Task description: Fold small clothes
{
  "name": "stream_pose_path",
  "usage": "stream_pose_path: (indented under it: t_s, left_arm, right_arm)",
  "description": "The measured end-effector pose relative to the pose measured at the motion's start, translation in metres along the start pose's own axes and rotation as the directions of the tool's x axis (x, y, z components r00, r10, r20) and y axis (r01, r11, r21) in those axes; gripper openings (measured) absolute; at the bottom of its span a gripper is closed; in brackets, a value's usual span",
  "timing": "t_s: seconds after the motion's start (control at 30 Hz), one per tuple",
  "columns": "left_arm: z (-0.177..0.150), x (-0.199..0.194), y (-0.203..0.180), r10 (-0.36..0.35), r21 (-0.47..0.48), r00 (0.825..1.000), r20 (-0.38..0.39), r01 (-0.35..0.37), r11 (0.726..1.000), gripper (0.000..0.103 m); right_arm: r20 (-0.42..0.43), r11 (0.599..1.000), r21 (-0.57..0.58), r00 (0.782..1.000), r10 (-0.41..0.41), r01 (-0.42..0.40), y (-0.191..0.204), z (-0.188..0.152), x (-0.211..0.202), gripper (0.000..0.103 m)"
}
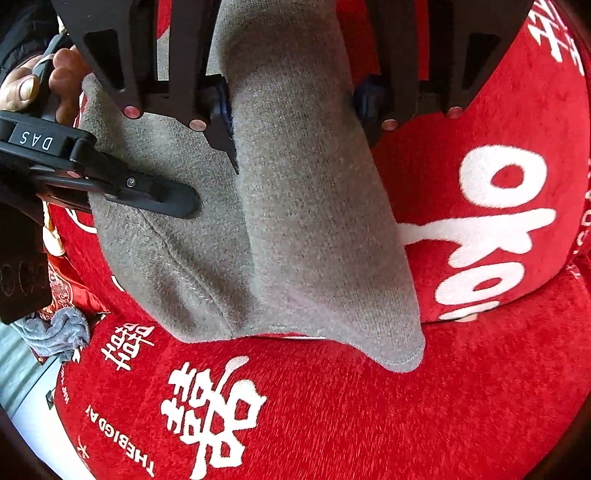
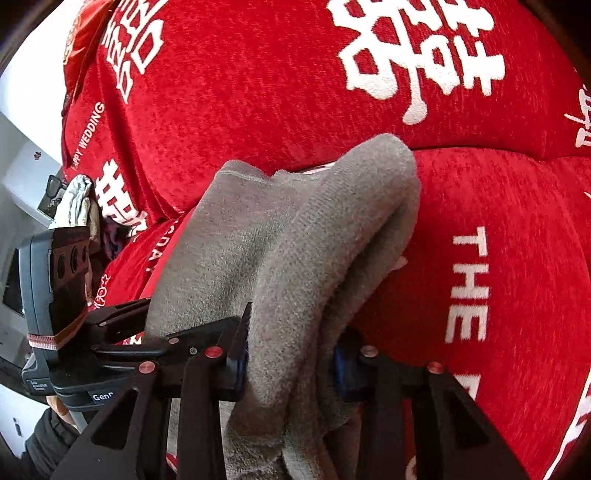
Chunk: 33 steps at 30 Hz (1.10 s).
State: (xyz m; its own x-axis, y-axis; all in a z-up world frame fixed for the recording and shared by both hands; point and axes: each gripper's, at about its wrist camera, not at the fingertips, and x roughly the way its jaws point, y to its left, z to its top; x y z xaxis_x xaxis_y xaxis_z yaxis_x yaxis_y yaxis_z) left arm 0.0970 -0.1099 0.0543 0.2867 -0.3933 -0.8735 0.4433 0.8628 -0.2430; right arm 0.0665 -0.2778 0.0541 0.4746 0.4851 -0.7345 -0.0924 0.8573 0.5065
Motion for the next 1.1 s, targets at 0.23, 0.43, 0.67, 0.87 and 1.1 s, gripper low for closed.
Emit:
stream_pose_path:
  t_s: [0.23, 0.43, 0.67, 0.87, 1.1]
  left_arm:
    - [-0.024, -0.023, -0.003, 0.008, 0.001, 0.999, 0.037, -0.008, 1.000, 0.050]
    - [-0.042, -0.039, -0.003, 0.010, 0.000, 0.998, 0.055, -0.010, 1.000, 0.050]
    - [-0.066, -0.058, -0.004, 0.024, 0.009, 0.997, 0.075, -0.025, 1.000, 0.050]
    - [-0.088, -0.070, -0.002, 0.033, 0.009, 0.996, 0.088, -0.034, 0.999, 0.050]
    - [-0.116, -0.081, -0.002, 0.042, 0.011, 0.994, 0.096, -0.044, 0.999, 0.050]
  right_arm:
    - [0.026, 1.000, -0.011, 1.000, 0.001, -0.001, 0.022, -0.019, -0.012, 0.037]
    - [0.030, 1.000, -0.020, 1.000, 0.003, -0.002, 0.036, -0.033, -0.019, 0.037]
    - [0.036, 0.999, -0.038, 0.999, 0.006, -0.004, 0.051, -0.053, -0.027, 0.037]
    - [0.043, 0.998, -0.057, 0.999, 0.001, 0.001, 0.067, -0.073, -0.033, 0.037]
    - [0.045, 0.998, -0.062, 0.999, -0.002, 0.005, 0.081, -0.100, -0.038, 0.037]
